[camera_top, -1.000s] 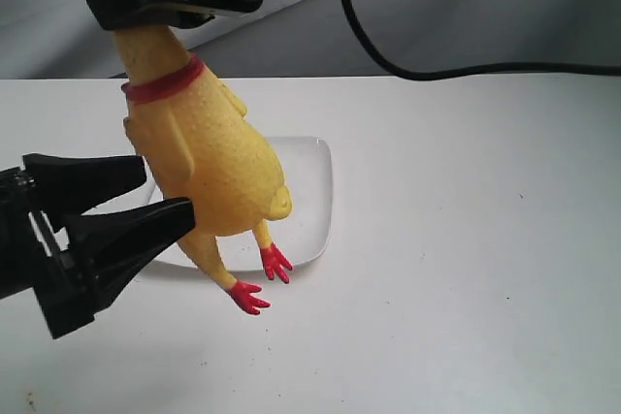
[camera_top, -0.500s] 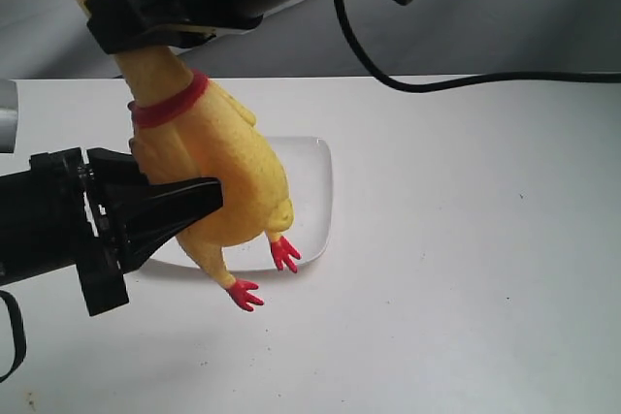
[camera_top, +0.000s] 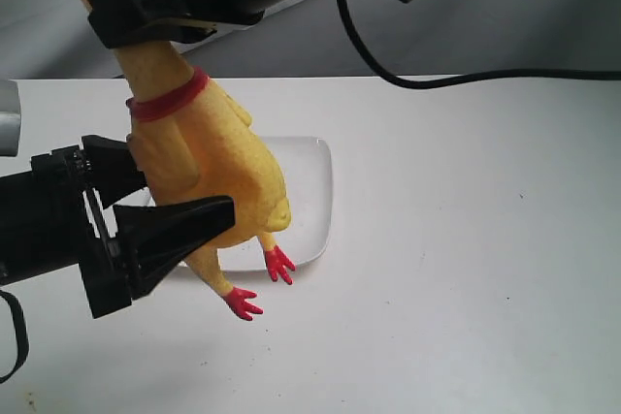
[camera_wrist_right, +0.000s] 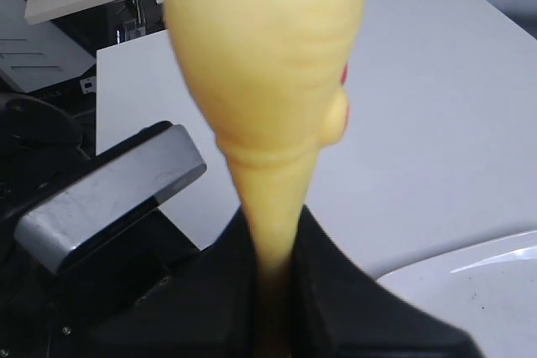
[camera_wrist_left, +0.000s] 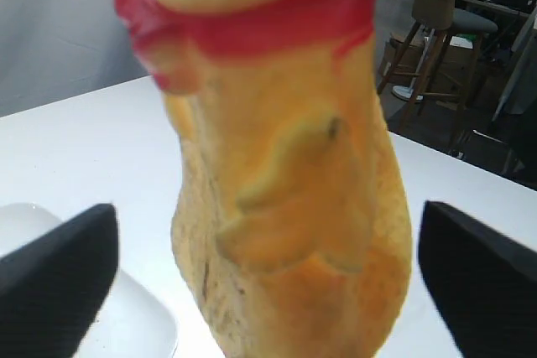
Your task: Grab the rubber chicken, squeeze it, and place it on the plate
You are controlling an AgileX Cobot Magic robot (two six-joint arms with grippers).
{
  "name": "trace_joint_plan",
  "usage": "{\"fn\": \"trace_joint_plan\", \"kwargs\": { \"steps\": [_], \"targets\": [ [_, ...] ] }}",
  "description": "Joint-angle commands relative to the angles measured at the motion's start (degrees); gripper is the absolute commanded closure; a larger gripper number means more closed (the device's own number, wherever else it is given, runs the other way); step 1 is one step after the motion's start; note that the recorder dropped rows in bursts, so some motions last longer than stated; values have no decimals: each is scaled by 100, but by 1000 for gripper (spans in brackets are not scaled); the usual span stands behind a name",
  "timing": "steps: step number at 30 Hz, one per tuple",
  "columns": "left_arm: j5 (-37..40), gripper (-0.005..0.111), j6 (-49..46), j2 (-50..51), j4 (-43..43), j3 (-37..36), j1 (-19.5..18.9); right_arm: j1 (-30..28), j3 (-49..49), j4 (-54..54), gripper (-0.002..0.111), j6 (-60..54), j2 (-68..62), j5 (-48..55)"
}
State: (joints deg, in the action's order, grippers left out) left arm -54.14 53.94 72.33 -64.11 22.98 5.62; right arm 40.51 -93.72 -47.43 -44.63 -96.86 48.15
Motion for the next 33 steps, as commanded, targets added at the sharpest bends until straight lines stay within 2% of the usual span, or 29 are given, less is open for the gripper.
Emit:
{"fn": "trace_joint_plan", "kwargs": {
  "steps": [1,7,9,11,12,13,14,15,20,22,25,28,33],
  "targets": [
    [-10,4,40,20,53,2,39,8,-32,-119,108,32,66,-77],
    [-10,4,165,20,76,2,39,8,-32,-119,108,32,66,-77],
    [-10,7,253,20,76,2,39,8,-32,-119,108,32,66,-77],
    [-10,24,307,20,92,2,39,8,-32,-119,108,32,66,-77],
    [-10,49,307,20,92,2,39,8,-32,-119,108,32,66,-77],
    [-10,64,307,20,67,2,39,8,-32,-119,108,32,66,-77],
    [-10,95,307,20,57,2,39,8,-32,-119,108,43,66,-77],
    [-10,106,270,20,57,2,39,8,-32,-119,108,90,66,-77],
    [-10,105,298,20,81,2,39,8,-32,-119,108,102,66,-77],
    [-10,95,298,20,51,2,39,8,-32,-119,108,102,66,-77],
    [-10,54,288,20,51,2,39,8,-32,-119,108,102,66,-77],
    [-10,2,311,20,62,2,39,8,-32,-119,108,121,66,-77],
    [-10,4,329,20,89,2,39,8,-32,-119,108,121,66,-77]
  ]
}}
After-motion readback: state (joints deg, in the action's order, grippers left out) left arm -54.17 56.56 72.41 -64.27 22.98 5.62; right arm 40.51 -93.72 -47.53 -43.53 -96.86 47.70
